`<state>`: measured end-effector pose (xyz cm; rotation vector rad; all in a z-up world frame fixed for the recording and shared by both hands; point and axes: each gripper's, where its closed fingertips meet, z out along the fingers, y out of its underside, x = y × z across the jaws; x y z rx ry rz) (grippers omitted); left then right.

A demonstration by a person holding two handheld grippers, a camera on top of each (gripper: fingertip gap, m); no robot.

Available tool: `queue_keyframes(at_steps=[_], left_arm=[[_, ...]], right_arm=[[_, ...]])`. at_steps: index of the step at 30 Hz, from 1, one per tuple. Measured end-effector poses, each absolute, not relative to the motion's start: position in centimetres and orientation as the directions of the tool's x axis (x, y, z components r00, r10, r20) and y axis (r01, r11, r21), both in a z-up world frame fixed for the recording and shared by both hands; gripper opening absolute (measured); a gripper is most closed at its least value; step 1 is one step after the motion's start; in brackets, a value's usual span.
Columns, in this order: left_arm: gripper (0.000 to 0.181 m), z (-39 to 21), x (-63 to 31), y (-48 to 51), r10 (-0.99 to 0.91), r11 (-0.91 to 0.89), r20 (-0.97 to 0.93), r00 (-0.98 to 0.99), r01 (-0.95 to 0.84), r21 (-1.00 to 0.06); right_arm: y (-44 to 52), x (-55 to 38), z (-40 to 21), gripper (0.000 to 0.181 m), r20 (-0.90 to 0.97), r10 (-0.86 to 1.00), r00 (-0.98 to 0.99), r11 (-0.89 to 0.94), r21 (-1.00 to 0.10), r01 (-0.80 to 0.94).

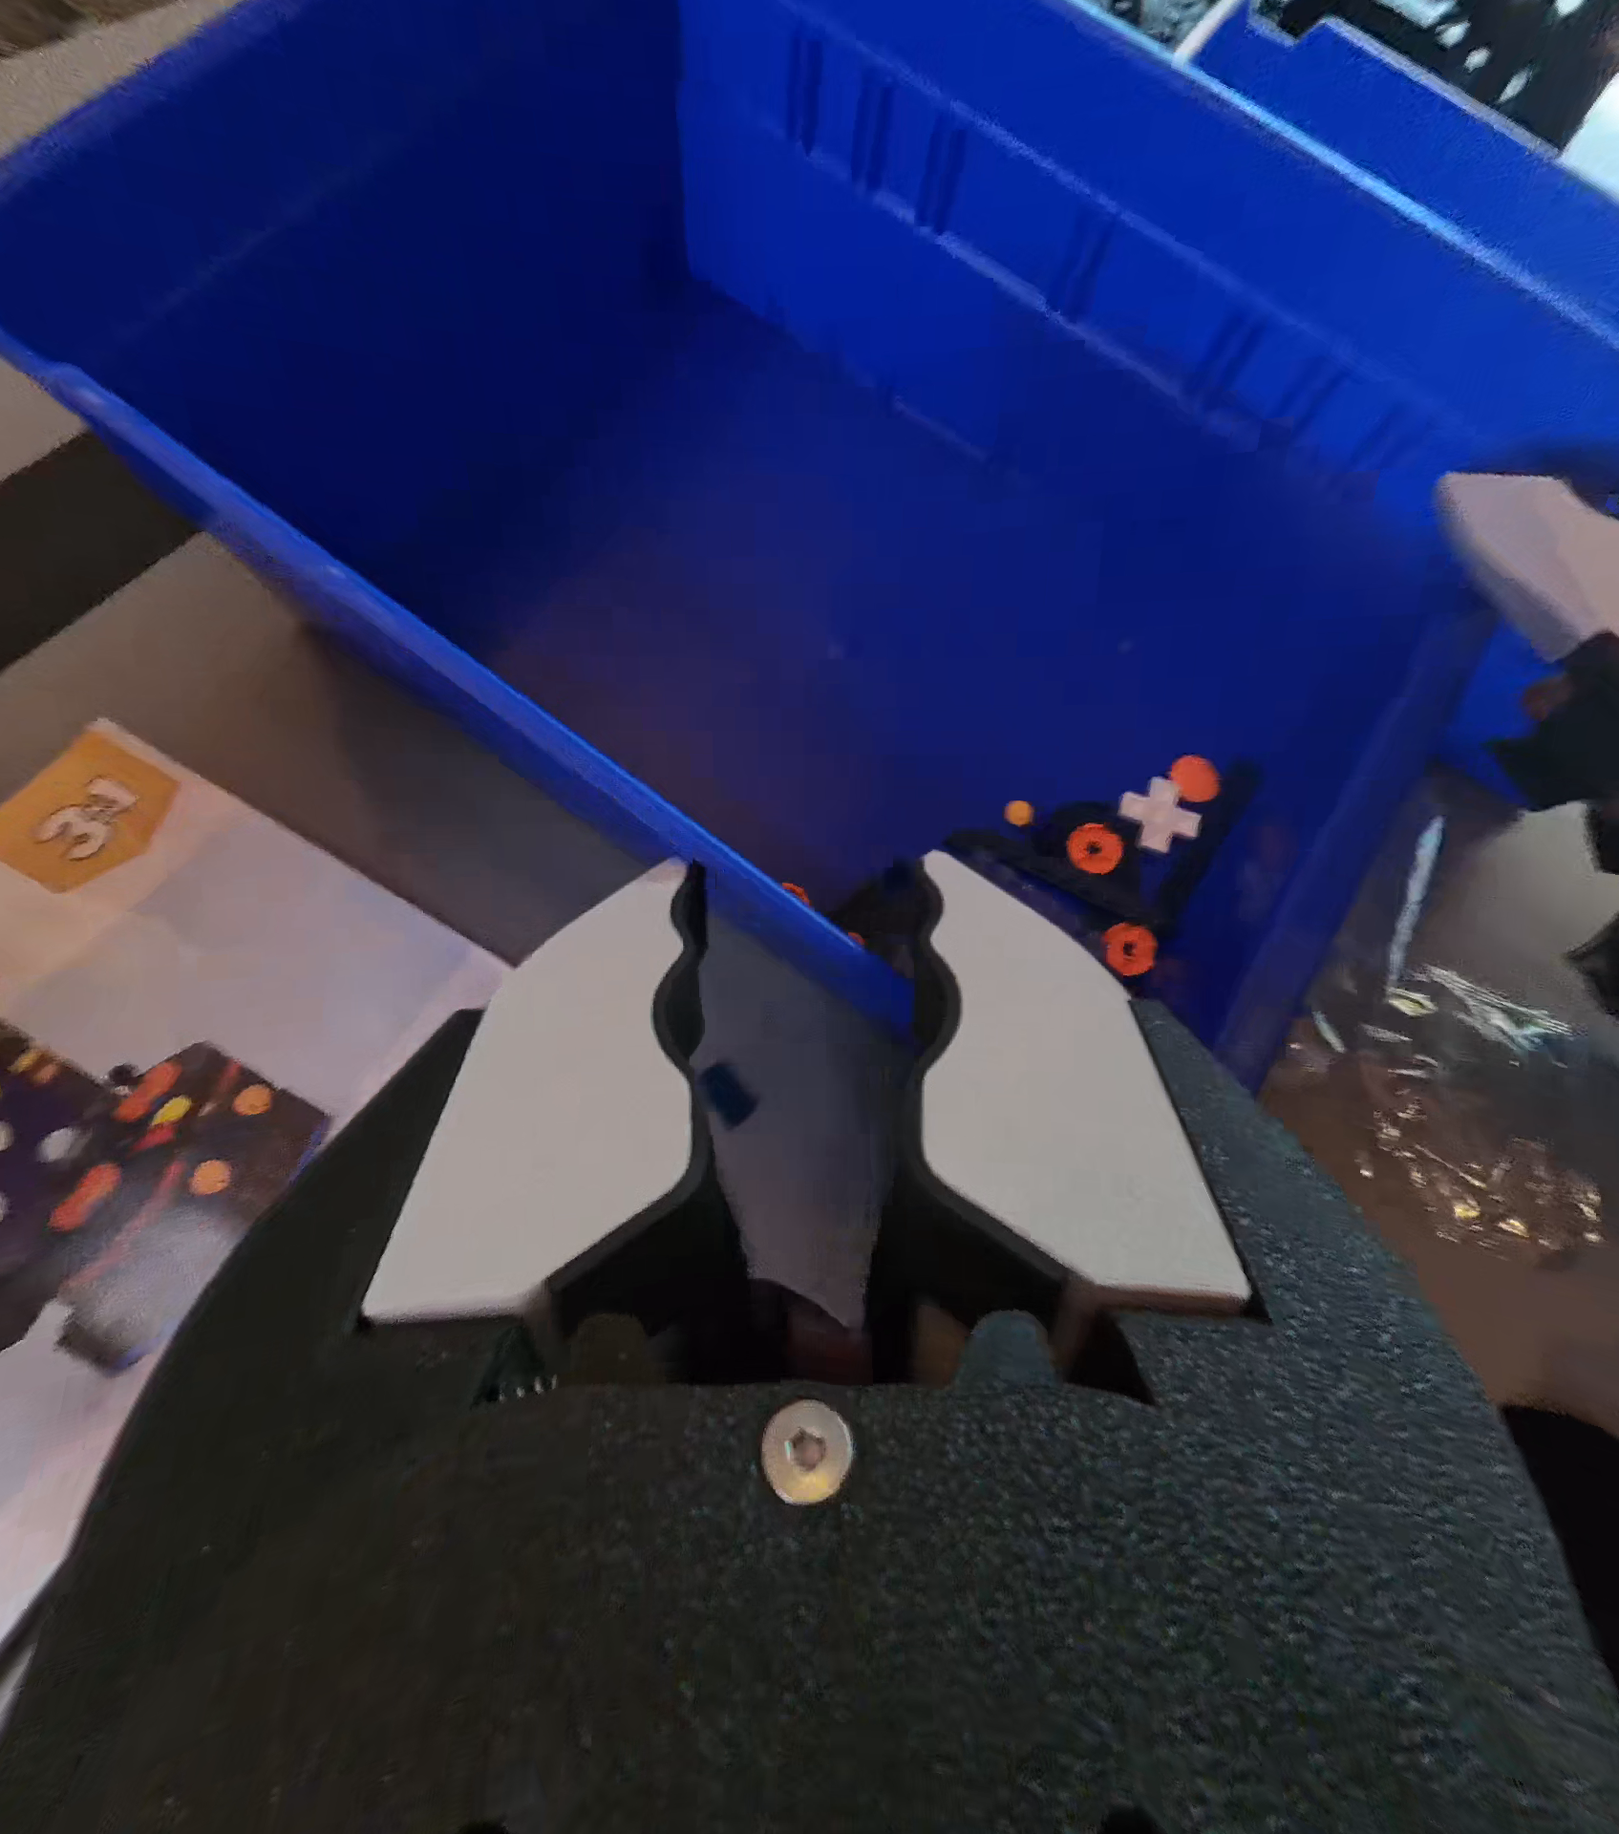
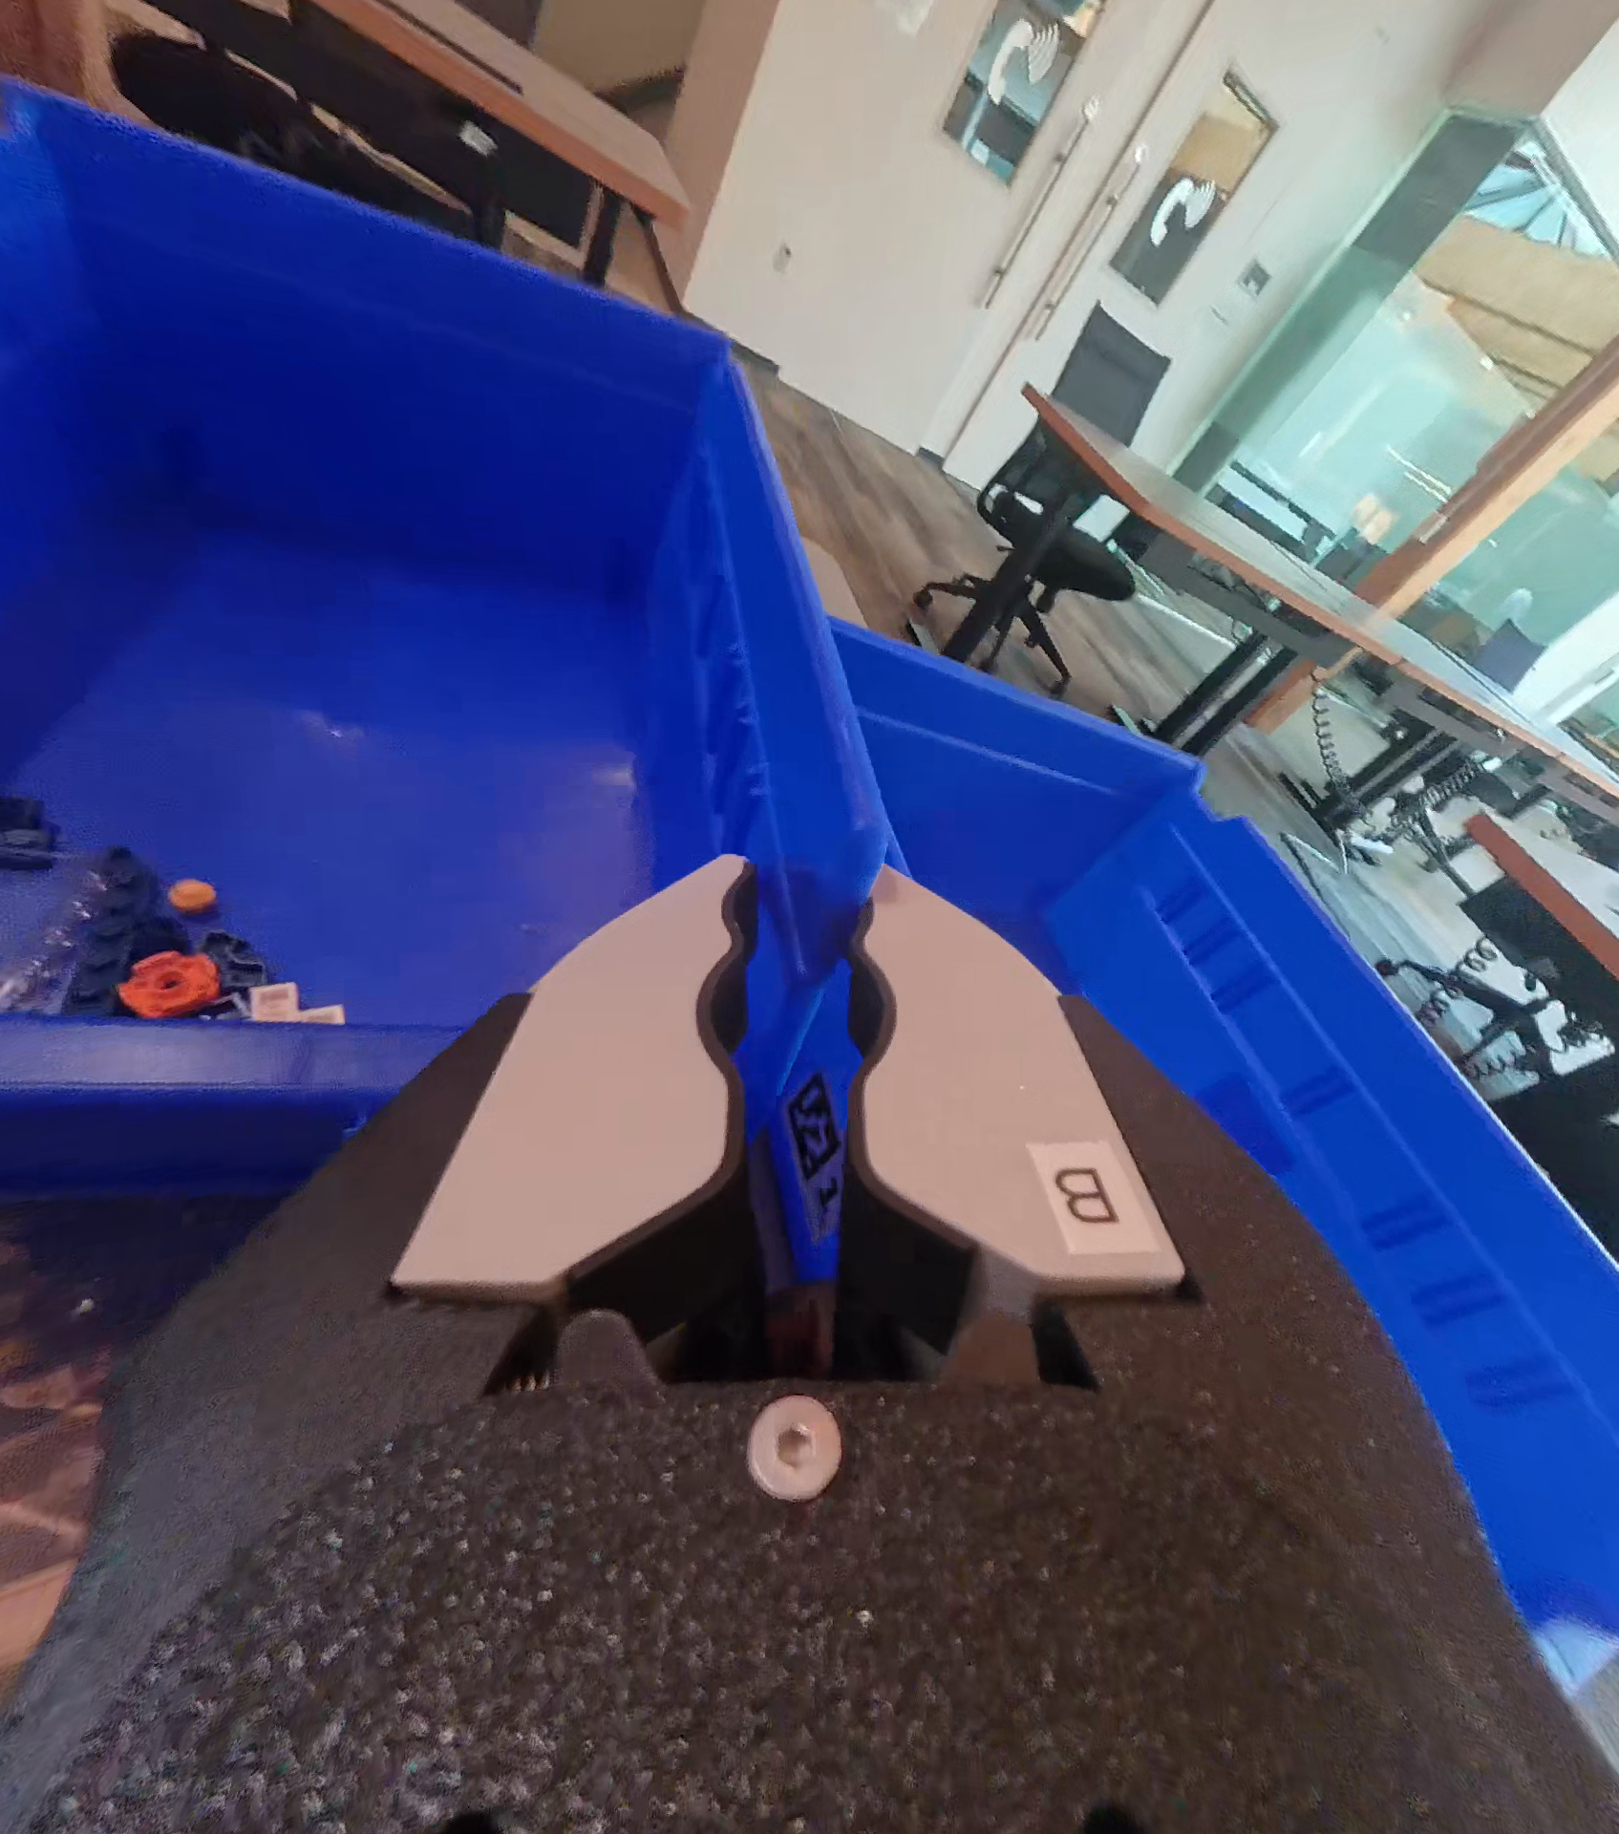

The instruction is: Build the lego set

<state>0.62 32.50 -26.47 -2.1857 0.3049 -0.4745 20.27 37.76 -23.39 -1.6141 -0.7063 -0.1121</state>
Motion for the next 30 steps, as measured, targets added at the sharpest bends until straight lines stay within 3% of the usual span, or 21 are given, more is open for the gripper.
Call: queue_keyframes(at_steps=[1,4,8,11,13,14,15,17,20,23,26,30], left_arm=[[0.046,-26.3,1.0,32.4,-0.395,-0.602,0.251,0.884,-0.043,-0.797],[0.079,-24.9,1.1,32.0,-0.396,-0.550,0.258,0.881,-0.002,-0.835],[0.077,-18.4,-1.2,28.5,-0.409,-0.246,0.177,0.895,0.079,-0.966],[0.060,-13.3,-6.1,23.4,-0.300,0.055,0.083,0.950,0.104,-0.993],[0.032,-11.3,-10.5,19.4,-0.157,0.234,0.039,0.987,0.075,-0.969],[0.018,-10.8,-12.8,17.5,-0.082,0.298,0.041,0.996,0.064,-0.952],[0.013,-10.8,-14.7,15.8,-0.027,0.341,0.070,0.997,0.075,-0.937],[0.008,-11.7,-16.4,13.6,-0.026,0.365,0.118,0.993,0.119,-0.923],[0.011,-14.3,-17.2,12.8,-0.066,0.338,0.194,0.979,0.205,-0.918],[0.011,-16.6,-17.5,13.4,-0.063,0.302,0.181,0.981,0.192,-0.934],[0.011,-17.4,-18.1,13.4,-0.030,0.273,0.130,0.991,0.133,-0.953],[0.010,-17.3,-18.8,12.6,0.001,0.298,0.099,0.995,0.094,-0.950]], right_arm=[[37.9,20.5,-23.5,0.015,0.452,0.370,0.812,-0.016,-0.870,0.492],[38.0,21.4,-21.7,0.023,0.440,0.307,0.844,0.030,-0.891,0.453],[35.9,20.5,-17.9,0.032,0.381,0.341,0.860,0.166,-0.924,0.344],[32.1,16.2,-16.4,0.039,0.277,0.568,0.775,0.221,-0.959,0.180],[27.7,10.9,-16.6,0.055,0.179,0.806,0.564,0.174,-0.983,0.063],[24.8,8.0,-17.5,0.077,0.116,0.911,0.395,0.107,-0.993,0.044],[21.9,5.5,-18.8,0.097,0.044,0.975,0.220,0.026,-0.996,0.084],[15.9,2.1,-21.7,0.117,-0.082,0.992,-0.096,-0.053,-0.962,0.269],[11.2,-1.1,-24.5,0.116,-0.139,0.950,-0.278,0.013,-0.876,0.482],[10.5,-4.4,-25.4,0.107,-0.068,0.957,-0.283,0.086,-0.863,0.498],[11.2,-7.0,-24.1,0.072,0.046,0.964,-0.260,0.124,-0.948,0.293],[13.0,-6.4,-21.2,0.048,0.034,0.981,-0.191,0.030,-0.999,-0.023]])
